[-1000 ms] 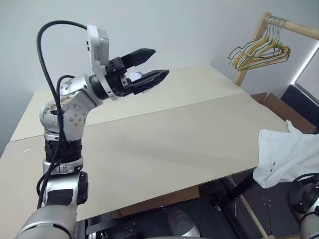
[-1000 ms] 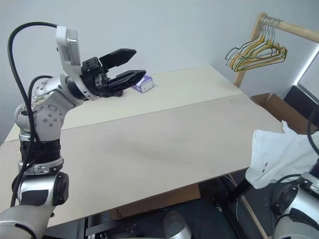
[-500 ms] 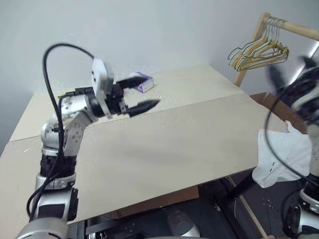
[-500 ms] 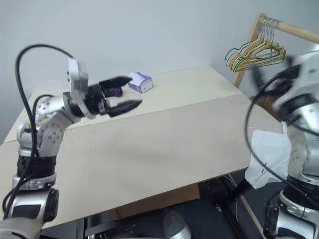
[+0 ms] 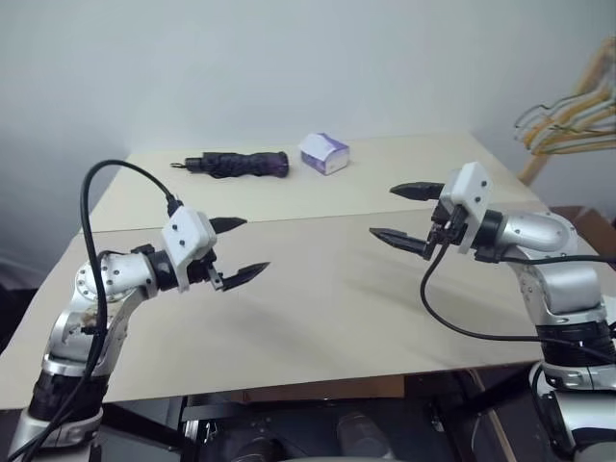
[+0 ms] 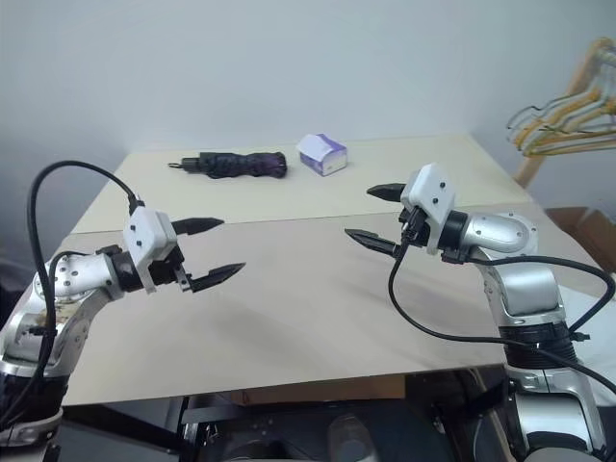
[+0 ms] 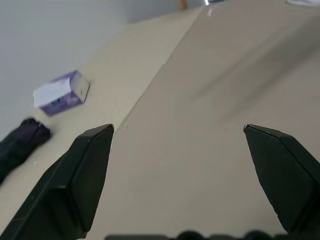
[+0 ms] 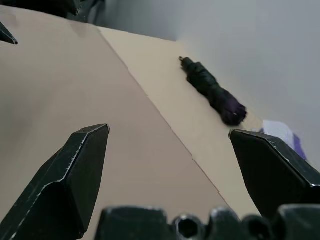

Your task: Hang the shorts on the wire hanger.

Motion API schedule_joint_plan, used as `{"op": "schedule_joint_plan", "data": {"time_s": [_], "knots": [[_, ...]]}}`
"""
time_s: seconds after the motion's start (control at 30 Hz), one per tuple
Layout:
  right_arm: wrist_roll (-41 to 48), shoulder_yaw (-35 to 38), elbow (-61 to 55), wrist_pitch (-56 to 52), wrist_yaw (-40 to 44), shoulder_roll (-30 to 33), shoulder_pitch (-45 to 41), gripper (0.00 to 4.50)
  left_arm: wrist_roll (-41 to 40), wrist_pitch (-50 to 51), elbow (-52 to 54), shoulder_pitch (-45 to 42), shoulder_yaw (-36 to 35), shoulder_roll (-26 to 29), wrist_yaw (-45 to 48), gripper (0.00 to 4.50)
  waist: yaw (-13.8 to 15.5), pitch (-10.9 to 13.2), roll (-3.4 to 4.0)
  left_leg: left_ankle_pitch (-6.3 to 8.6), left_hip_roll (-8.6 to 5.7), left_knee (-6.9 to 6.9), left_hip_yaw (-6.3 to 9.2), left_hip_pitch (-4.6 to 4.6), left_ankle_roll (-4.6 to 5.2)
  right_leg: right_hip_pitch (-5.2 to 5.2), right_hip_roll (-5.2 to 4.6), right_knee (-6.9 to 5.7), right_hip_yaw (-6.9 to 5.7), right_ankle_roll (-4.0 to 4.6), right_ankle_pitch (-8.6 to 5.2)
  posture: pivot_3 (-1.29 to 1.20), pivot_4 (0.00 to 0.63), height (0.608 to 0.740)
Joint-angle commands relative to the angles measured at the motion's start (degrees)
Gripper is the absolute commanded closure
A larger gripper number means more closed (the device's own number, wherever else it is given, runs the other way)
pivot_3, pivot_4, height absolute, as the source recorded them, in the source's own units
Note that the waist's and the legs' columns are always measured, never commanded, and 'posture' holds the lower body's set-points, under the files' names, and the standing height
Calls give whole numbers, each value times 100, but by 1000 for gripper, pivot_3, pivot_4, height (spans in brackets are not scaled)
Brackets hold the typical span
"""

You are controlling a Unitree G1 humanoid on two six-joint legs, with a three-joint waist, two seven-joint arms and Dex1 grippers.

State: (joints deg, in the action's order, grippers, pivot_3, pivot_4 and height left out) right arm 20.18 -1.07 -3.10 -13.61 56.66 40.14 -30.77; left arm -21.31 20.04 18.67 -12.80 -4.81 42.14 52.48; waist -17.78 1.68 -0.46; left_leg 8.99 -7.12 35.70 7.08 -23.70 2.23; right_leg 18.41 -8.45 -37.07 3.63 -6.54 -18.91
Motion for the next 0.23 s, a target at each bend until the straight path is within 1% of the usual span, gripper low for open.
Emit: {"op": "schedule_joint_plan", "data": {"time_s": [0.03, 0.13, 0.23], "knots": [[-75, 98, -31, 283, 161, 78, -59, 28, -147, -23, 231, -131, -124, 69, 34, 0, 163, 3, 5, 0, 0, 0, 4, -1, -3, 0, 0, 0, -4, 2, 1, -245, 0, 740], [-97, 125, -78, 324, 238, 102, 29, 28, -282, -4, 180, -236, -71, 69, 177, 0, 324, 5, 11, 6, 1, 0, 4, 0, -14, 0, 1, 0, -3, 7, 4, -259, 0, 740], [-103, 145, -128, 332, 285, 143, 96, 28, -426, 17, 111, -284, -36, 118, 422, 0, 370, 5, 12, 8, 0, 0, 4, -2, -17, 2, 0, 1, -3, 9, 4, -268, 0, 740]]}}
